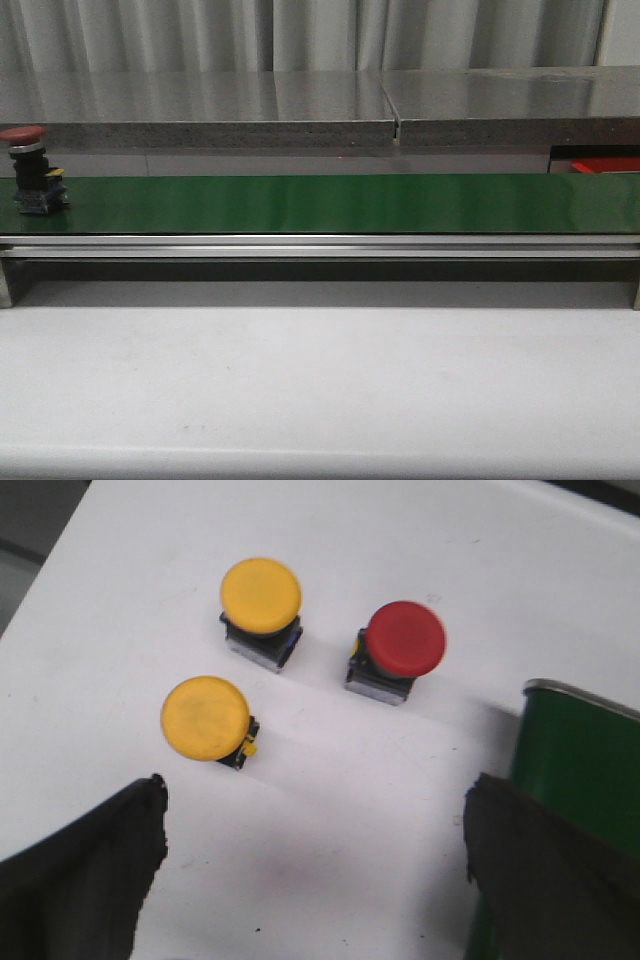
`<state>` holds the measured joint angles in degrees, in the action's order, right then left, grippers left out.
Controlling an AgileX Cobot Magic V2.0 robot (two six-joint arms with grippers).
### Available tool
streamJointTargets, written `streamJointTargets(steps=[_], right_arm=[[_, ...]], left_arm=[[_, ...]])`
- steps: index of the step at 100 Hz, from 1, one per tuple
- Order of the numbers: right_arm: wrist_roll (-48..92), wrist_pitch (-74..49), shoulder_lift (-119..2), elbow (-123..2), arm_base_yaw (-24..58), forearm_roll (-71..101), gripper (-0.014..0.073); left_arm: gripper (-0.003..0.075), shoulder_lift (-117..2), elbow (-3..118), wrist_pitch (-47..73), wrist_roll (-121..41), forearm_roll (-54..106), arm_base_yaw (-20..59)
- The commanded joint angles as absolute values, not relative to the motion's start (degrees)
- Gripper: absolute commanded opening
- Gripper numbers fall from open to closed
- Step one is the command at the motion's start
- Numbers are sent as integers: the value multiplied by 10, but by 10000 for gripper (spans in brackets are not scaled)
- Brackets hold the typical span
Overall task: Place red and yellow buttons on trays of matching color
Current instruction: 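Set the red button on the belt with the left gripper, release, then move the left gripper over a yellow button on the table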
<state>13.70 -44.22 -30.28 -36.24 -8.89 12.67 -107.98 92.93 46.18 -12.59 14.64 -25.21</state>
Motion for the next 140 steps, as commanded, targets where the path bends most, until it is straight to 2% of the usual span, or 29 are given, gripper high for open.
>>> streamJointTargets(steps=[1,63,116,129,140], right_arm=[[141,-406,-303,-376,-89,130,-118],[141,-406,-303,-376,-89,130,-118],[141,-406,-303,-376,-89,130,-118],[141,-406,-303,-376,-89,130,-118],[141,-406,-303,-376,-89,130,-118]], left_arm=[[589,-1072,947,427,-120,162,-259],[589,-1153,949,324,-120,136,-283],[584,-1217,986,303,-120,141,-289],[498,-1229,1003,310,-120,152,-289],[356,-1229,1003,310,-120,153,-289]])
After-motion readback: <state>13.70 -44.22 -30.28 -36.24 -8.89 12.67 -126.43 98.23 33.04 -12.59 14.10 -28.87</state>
